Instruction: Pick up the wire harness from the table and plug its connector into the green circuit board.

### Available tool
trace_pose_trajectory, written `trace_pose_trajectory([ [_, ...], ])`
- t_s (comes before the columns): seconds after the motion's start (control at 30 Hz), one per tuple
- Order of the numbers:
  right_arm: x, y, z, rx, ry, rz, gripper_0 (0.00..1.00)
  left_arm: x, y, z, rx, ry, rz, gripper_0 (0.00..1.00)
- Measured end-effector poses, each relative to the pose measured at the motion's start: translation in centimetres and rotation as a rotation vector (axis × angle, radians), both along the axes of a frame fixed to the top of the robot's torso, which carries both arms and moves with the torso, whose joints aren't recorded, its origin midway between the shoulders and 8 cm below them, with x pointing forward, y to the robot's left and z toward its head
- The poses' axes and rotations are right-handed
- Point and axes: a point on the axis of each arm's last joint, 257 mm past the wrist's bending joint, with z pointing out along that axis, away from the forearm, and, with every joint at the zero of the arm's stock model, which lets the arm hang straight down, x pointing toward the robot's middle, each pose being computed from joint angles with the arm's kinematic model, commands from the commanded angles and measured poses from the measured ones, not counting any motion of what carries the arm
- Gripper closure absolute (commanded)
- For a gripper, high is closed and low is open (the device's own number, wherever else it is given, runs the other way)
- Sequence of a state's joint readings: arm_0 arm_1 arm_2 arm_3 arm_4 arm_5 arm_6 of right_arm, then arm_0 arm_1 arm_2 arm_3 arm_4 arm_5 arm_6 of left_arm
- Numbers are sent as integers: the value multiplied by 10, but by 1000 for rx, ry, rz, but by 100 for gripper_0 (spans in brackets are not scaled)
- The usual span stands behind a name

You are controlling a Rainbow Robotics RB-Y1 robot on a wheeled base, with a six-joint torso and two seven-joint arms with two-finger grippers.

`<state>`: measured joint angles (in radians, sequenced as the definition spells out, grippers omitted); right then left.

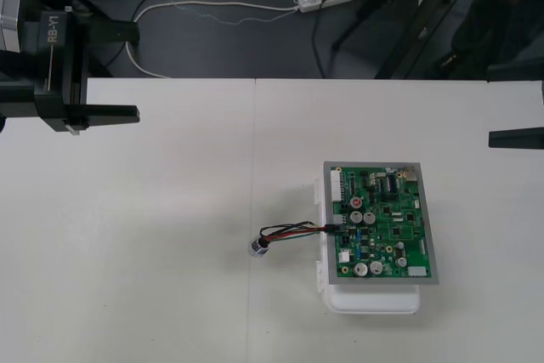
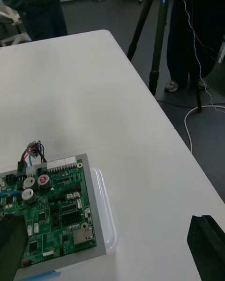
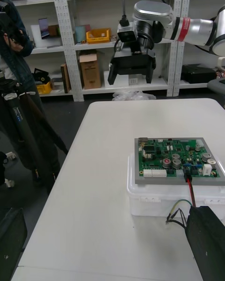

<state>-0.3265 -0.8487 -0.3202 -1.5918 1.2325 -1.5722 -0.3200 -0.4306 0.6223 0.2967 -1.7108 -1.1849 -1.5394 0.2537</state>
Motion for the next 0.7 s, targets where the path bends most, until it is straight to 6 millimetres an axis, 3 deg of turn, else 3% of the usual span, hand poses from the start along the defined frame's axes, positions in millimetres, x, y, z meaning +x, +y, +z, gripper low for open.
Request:
trace_pose_trajectory([
  [0.5,-4,2,7,-10,-57,36,0,0,0,0,0,0,0,0],
  [0.7,-11,12,12,-35,-91,69,0,0,0,0,0,0,0,0],
])
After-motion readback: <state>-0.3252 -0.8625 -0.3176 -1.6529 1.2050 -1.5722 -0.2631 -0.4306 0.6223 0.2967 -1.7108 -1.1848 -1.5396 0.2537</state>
